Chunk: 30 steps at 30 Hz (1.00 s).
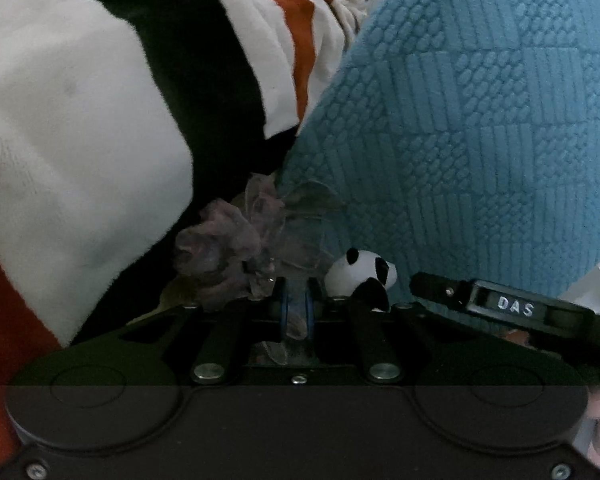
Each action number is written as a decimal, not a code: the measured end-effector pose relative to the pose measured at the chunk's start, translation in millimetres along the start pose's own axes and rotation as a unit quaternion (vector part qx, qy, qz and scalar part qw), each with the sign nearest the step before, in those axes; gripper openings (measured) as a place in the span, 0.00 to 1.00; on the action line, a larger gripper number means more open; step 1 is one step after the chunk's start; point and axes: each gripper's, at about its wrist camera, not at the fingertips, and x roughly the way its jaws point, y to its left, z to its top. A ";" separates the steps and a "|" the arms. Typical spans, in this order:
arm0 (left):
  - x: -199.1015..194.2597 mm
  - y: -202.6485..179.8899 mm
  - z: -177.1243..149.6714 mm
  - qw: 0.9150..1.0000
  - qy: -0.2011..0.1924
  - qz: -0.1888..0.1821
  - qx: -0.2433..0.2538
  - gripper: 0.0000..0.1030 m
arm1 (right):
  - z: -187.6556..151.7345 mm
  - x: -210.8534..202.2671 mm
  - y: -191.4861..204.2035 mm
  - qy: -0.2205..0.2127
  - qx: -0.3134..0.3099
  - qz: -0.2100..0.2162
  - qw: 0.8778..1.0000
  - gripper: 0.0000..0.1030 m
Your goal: Organize objects
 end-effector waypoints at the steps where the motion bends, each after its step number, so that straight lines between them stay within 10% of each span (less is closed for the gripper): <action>1: 2.1 1.6 0.9 1.000 0.000 0.005 -0.003 0.09 | 0.0 2.4 -2.3 0.010 0.008 0.006 1.000 0.68; 6: 7.9 8.2 -2.1 0.999 0.021 0.034 -0.018 0.49 | -7.1 10.2 -19.9 0.050 0.078 0.025 0.995 0.67; 8: 9.0 7.8 -5.1 0.999 0.028 0.031 -0.014 0.51 | -11.2 14.3 -21.1 0.067 0.084 0.035 0.994 0.39; 14: 28.7 15.7 -6.1 0.996 0.061 0.045 -0.040 0.61 | -10.7 15.7 -20.3 0.072 0.092 0.064 0.991 0.25; 30: 52.0 36.0 8.3 0.989 0.054 0.071 -0.116 0.61 | 1.7 4.6 1.2 0.055 -0.013 0.029 0.998 0.24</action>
